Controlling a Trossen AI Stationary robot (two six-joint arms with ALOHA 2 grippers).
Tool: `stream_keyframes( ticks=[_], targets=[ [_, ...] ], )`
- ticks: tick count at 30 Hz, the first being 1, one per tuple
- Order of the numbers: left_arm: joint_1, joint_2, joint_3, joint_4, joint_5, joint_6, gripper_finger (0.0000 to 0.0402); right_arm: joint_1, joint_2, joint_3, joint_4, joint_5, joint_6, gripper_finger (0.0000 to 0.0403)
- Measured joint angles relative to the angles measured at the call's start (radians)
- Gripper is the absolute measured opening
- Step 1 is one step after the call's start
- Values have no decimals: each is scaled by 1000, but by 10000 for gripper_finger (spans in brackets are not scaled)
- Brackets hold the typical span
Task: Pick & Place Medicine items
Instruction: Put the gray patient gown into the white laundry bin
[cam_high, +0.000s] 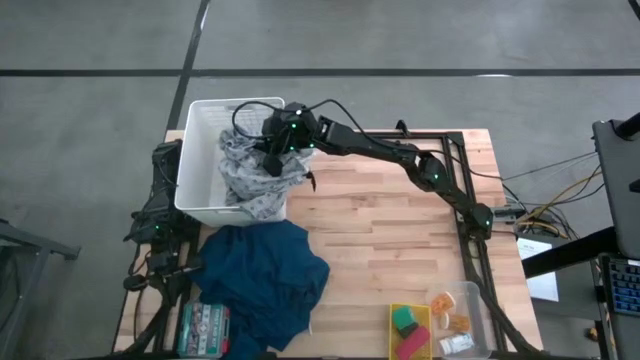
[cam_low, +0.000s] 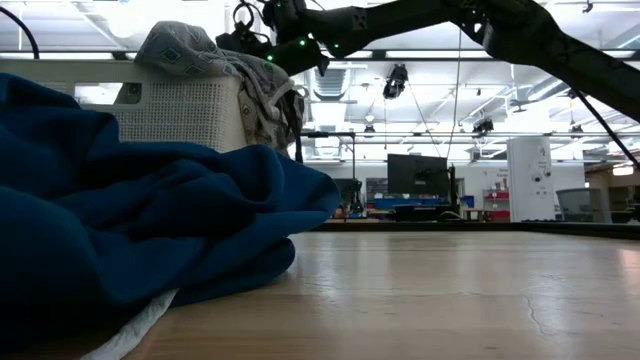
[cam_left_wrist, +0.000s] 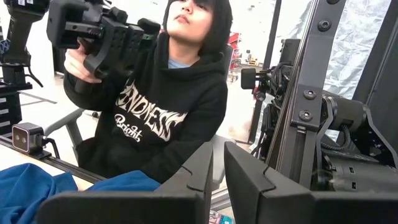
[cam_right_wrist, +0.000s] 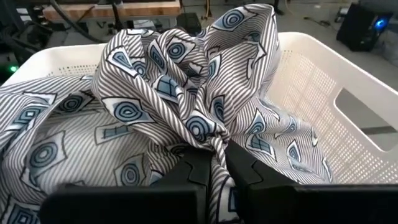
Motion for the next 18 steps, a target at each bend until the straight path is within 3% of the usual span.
stream_keyframes(
  ticks=[12, 18],
  targets=[
    [0, 0, 0, 0, 0, 0, 47, 35, 0, 0, 71, 3, -156, 15],
    [0, 0, 0, 0, 0, 0, 47, 55, 0, 0, 86, 2, -216, 52]
  ],
)
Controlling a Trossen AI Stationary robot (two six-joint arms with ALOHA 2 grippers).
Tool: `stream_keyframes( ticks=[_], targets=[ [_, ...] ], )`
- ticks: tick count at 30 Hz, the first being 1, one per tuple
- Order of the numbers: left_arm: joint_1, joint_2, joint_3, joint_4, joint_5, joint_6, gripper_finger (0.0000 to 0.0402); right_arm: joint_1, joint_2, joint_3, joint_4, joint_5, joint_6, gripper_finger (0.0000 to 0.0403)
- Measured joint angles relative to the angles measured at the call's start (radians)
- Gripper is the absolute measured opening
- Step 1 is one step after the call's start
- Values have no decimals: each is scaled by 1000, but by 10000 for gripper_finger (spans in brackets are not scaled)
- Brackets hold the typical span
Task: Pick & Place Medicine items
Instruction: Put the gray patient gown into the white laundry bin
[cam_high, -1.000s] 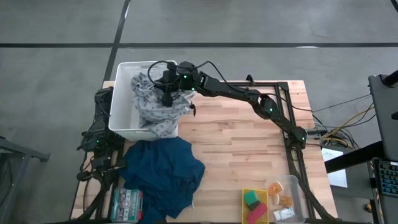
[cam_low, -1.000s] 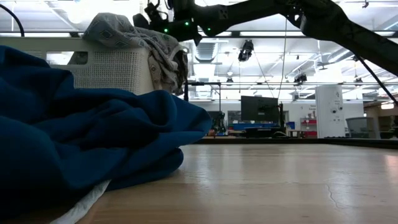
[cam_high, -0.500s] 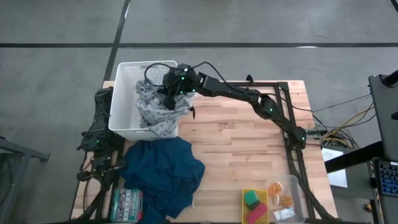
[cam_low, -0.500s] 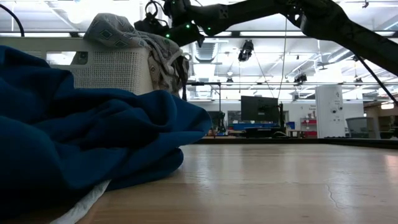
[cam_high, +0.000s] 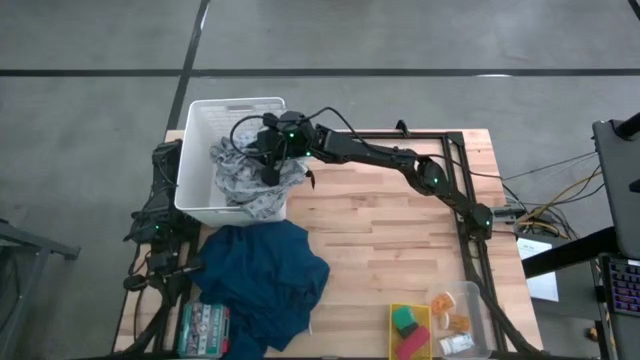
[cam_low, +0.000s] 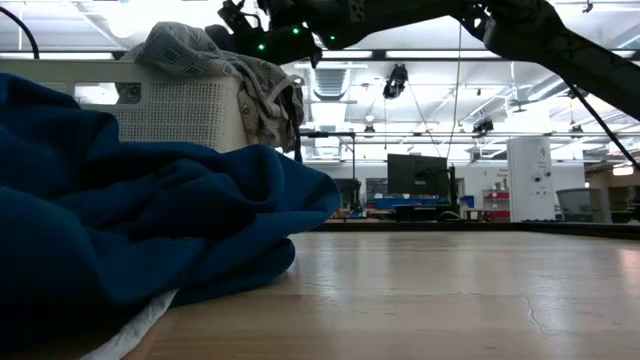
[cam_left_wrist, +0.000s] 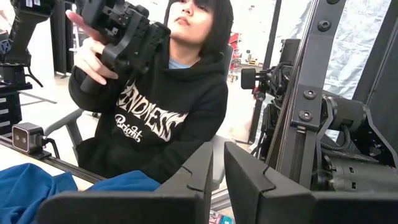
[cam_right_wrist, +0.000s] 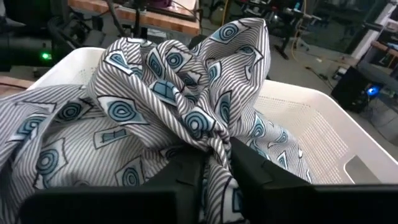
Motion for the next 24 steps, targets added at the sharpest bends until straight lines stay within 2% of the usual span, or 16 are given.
stream_keyframes(
  ticks=[5, 10, 13, 17, 21, 24],
  targets=[
    [0, 0, 0, 0, 0, 0, 47, -2, 0, 0, 7, 4, 22, 101],
    [0, 0, 0, 0, 0, 0, 47, -2, 0, 0, 7, 135, 12, 153],
    [0, 0, 0, 0, 0, 0, 47, -3, 0, 0, 7, 163, -30, 182],
    [0, 0, 0, 0, 0, 0, 47, -3, 0, 0, 18, 180, 31, 208],
    [0, 0, 0, 0, 0, 0, 47, -3, 0, 0, 33, 199, -13, 229],
    [0, 0, 0, 0, 0, 0, 47, -2, 0, 0, 33, 260, -40, 242]
  ],
)
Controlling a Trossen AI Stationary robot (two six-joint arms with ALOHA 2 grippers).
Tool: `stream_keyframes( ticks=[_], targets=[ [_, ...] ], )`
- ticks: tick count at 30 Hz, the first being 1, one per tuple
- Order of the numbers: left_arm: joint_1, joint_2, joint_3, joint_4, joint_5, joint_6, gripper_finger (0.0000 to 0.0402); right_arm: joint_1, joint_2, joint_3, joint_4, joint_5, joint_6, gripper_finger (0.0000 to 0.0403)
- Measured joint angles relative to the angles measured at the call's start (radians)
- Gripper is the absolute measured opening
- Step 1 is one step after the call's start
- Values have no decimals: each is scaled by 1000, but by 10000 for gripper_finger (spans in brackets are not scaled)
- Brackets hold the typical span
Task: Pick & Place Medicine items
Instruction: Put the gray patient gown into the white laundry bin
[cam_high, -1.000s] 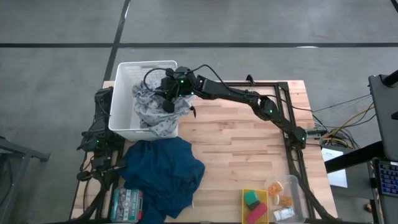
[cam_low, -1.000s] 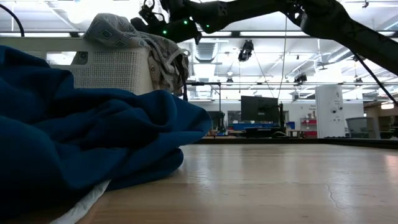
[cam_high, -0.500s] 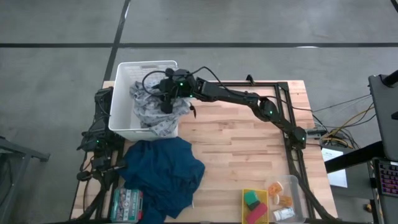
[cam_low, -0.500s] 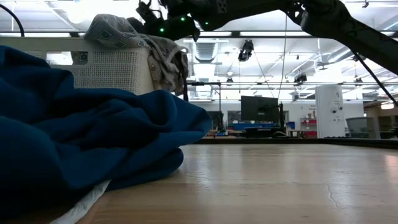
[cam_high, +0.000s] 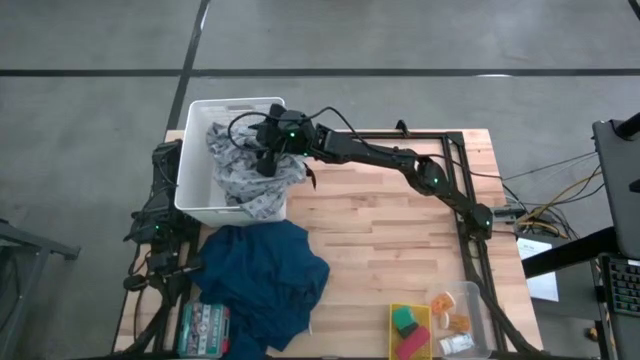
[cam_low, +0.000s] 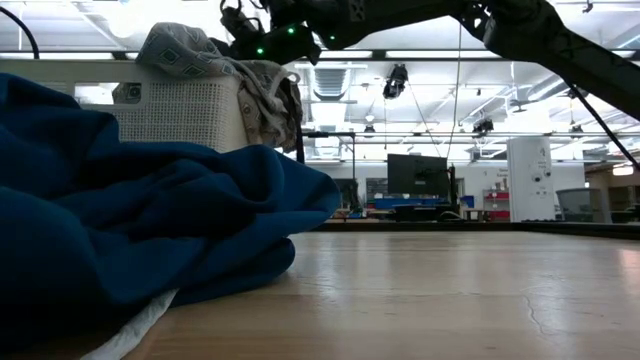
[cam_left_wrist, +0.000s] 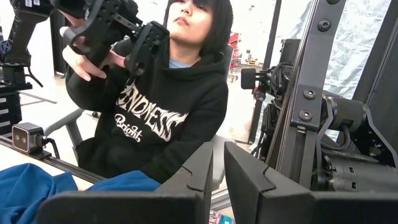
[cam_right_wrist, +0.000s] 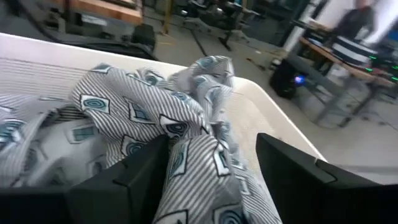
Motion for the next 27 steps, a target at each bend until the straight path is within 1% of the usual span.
stream_keyframes(
  ticks=[3, 10, 15, 18, 22, 25, 27],
  targets=[
    [0, 0, 0, 0, 0, 0, 47, 0, 0, 0, 0, 33, 16, 255],
    [0, 0, 0, 0, 0, 0, 47, 1, 0, 0, -1, 35, 24, 277],
    [0, 0, 0, 0, 0, 0, 47, 17, -11, 0, 5, 38, 22, 284],
    [0, 0, 0, 0, 0, 0, 47, 31, -43, 0, 7, 37, 14, 279],
    [0, 0, 0, 0, 0, 0, 47, 41, -114, 0, 6, 38, -50, 269],
    [0, 0, 0, 0, 0, 0, 47, 50, -175, 0, -4, 55, -53, 262],
    [0, 0, 0, 0, 0, 0, 47, 53, -225, 0, -41, 56, -41, 258]
  ],
)
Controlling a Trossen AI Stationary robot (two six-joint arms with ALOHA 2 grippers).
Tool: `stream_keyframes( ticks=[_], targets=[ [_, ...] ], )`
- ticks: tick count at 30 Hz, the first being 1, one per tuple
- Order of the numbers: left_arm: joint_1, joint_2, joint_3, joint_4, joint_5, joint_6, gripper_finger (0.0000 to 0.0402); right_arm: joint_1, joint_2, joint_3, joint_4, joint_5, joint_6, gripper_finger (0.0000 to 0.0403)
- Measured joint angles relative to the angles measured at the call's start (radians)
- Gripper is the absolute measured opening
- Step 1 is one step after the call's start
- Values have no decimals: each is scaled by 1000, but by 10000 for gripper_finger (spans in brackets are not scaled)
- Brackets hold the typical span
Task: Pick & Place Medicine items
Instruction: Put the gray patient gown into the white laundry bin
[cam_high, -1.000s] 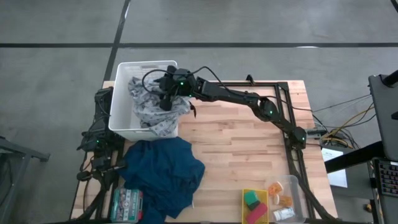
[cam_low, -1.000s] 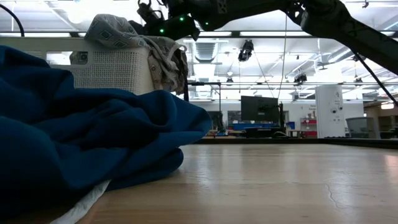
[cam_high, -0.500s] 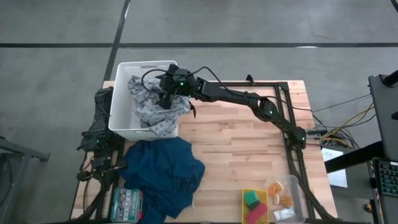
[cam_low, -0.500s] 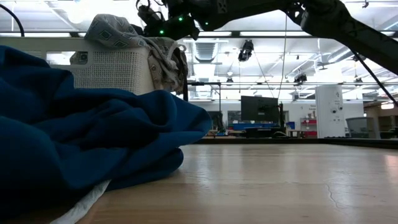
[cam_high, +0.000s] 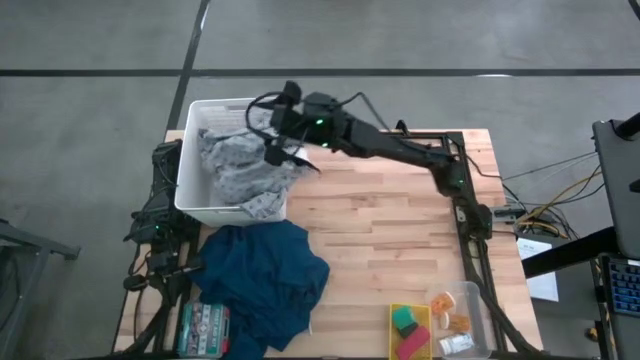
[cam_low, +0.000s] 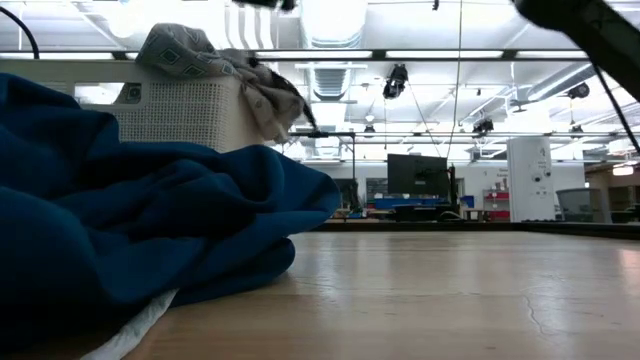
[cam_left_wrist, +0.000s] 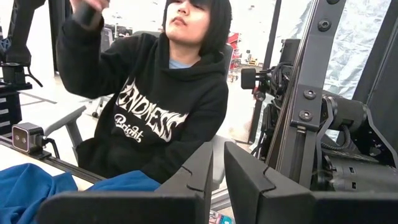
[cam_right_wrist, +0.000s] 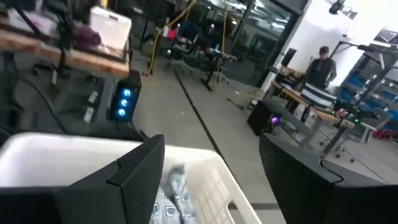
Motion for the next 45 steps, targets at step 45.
stream_keyframes(
  ticks=[45],
  targets=[
    [0, 0, 0, 0, 0, 0, 47, -159, 137, -19, -956, -3, 298, 237]
  ],
)
